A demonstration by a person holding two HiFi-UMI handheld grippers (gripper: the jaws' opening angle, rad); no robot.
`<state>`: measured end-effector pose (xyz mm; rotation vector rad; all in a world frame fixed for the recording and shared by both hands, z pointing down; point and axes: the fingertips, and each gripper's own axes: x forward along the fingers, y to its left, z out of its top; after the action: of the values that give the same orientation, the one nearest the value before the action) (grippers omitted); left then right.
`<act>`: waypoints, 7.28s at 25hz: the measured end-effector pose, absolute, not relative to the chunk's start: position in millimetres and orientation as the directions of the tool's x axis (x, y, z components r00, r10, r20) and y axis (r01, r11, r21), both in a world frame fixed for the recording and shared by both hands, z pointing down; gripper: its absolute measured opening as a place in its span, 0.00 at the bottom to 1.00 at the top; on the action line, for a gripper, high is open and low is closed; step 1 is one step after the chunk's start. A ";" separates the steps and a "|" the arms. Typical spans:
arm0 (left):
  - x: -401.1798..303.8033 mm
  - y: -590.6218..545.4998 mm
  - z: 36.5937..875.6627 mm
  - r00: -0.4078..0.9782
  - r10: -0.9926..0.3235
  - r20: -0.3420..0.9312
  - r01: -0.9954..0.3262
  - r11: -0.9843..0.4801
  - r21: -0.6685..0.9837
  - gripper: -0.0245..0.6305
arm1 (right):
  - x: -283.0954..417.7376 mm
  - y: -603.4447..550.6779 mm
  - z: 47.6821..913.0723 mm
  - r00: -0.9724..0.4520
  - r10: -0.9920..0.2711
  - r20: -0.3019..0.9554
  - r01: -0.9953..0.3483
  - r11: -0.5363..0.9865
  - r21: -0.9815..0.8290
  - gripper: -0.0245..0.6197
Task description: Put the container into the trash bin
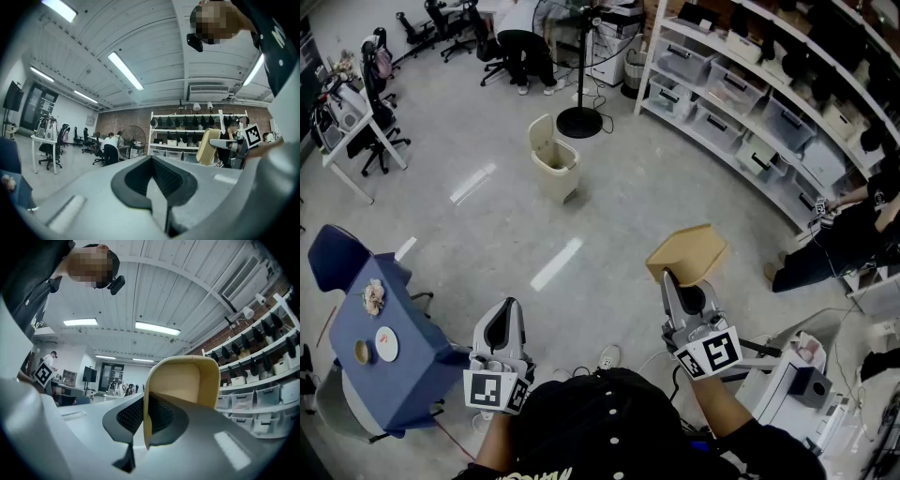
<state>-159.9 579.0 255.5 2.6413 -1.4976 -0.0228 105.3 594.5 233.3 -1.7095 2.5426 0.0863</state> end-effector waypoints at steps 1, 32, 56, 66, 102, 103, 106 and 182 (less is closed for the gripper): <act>-157.8 579.1 255.4 0.516 -0.856 0.038 -0.854 -0.510 0.098 0.04 | 106.8 594.7 233.5 -0.377 -0.921 -0.096 -0.926 0.378 0.003 0.08; -86.6 555.8 265.1 0.466 -0.883 0.057 -0.884 -0.462 0.077 0.04 | 165.2 563.6 250.0 -0.444 -0.889 -0.109 -0.891 0.451 -0.052 0.08; -98.7 420.2 249.6 0.472 -0.881 -0.023 -0.875 -0.471 0.107 0.04 | 153.6 437.1 243.3 -0.427 -0.897 -0.116 -0.901 0.432 -0.025 0.08; -113.2 356.6 242.6 0.486 -0.873 -0.051 -0.866 -0.488 0.104 0.04 | 137.9 377.6 236.2 -0.415 -0.901 -0.125 -0.908 0.419 -0.008 0.08; -141.3 211.6 273.5 0.504 -0.864 0.018 -0.859 -0.499 0.119 0.04 | 110.0 221.6 246.1 -0.405 -0.909 -0.099 -0.913 0.408 -0.011 0.08; -137.6 204.9 271.9 0.503 -0.864 0.014 -0.859 -0.498 0.121 0.04 | 111.9 214.7 246.4 -0.408 -0.908 -0.098 -0.912 0.411 -0.012 0.08; -127.8 183.7 266.6 0.499 -0.866 0.007 -0.858 -0.493 0.141 0.04 | 117.3 193.8 247.4 -0.412 -0.906 -0.092 -0.910 0.415 -0.015 0.08; -144.9 -202.9 284.0 0.577 -0.815 0.057 -0.816 -0.571 0.091 0.04 | 80.3 -183.7 261.7 -0.406 -0.912 -0.064 -0.913 0.407 -0.010 0.08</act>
<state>-144.9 -202.9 284.0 2.6936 -1.3982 0.0133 80.3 -183.7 261.7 -1.6782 2.5848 0.0404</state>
